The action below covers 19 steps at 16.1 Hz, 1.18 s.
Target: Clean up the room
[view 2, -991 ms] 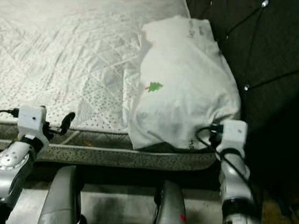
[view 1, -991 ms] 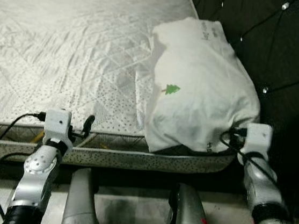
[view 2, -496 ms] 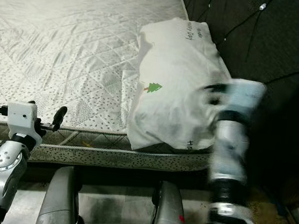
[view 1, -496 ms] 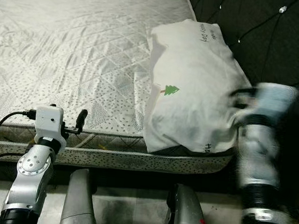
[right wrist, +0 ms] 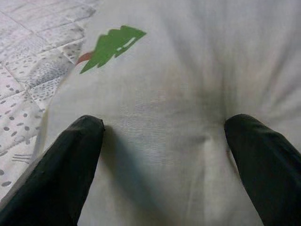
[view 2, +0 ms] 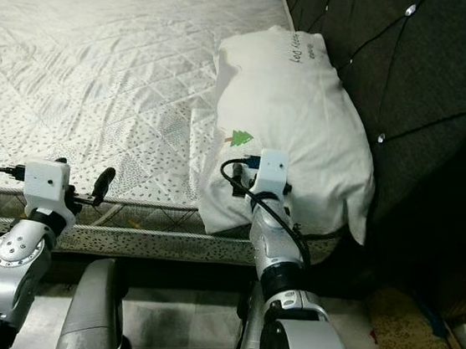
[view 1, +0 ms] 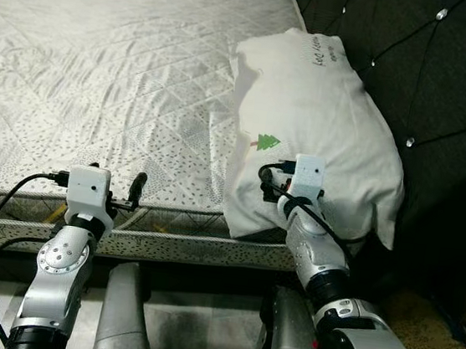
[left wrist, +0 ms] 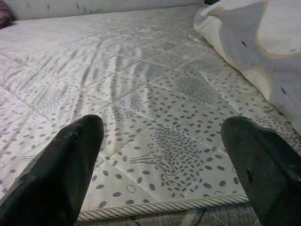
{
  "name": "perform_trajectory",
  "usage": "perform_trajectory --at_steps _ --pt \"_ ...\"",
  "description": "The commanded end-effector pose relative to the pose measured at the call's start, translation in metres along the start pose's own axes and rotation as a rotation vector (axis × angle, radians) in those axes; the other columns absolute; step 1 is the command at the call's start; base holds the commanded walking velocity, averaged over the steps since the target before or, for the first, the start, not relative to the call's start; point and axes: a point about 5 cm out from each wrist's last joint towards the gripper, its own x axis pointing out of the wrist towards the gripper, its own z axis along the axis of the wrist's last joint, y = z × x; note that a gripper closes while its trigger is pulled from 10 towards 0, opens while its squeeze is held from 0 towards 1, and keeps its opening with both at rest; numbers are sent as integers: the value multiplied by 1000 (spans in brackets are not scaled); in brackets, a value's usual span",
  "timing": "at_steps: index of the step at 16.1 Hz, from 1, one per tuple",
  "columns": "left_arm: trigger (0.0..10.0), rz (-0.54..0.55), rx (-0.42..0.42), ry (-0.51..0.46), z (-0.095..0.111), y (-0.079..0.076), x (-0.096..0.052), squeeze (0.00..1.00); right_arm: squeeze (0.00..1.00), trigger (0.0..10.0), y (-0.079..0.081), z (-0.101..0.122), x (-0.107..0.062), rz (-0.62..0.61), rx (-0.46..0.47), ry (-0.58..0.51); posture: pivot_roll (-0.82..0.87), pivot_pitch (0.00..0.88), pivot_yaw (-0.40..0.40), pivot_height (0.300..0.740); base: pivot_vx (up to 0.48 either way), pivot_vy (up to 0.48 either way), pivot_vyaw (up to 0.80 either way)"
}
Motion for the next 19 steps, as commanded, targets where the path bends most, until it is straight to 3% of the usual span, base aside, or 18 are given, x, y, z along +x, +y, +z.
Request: perform_trajectory --at_steps 1,2,3,6,7,9,11,19 --pt "10000 9 6 5 0 1 -2 0 1000 10000 -15 -3 -2 -42 45 -3 40 69 -61 529 0 0 0" --pt "10000 6 4 6 0 -1 -2 0 1000 10000 -20 7 -2 -50 77 -68 39 71 -62 529 0 0 0" --pt "10000 0 0 6 0 -4 -2 0 1000 10000 -26 28 -4 -34 57 -201 34 73 -61 529 0 0 0" --pt "10000 -6 -3 13 -2 -5 -2 0 973 10000 -21 65 -18 28 -6 -391 19 74 -63 529 0 0 0" --pt "10000 -7 -3 12 -2 -5 -2 0 0 10000 -17 69 -21 64 -18 -414 19 74 -63 529 0 0 0" --pt "10000 -18 -16 18 -2 -7 -1 0 0 10000 -7 61 -38 180 -20 -429 19 75 -65 529 0 0 0" --pt "10000 -20 -17 17 -2 -8 -1 0 0 10000 -1 49 -43 237 -15 -397 16 72 -67 543 0 0 0" --pt "10000 -22 -25 10 -2 -12 2 0 0 10000 4 53 -47 258 -3 -367 21 56 -76 630 0 0 0"
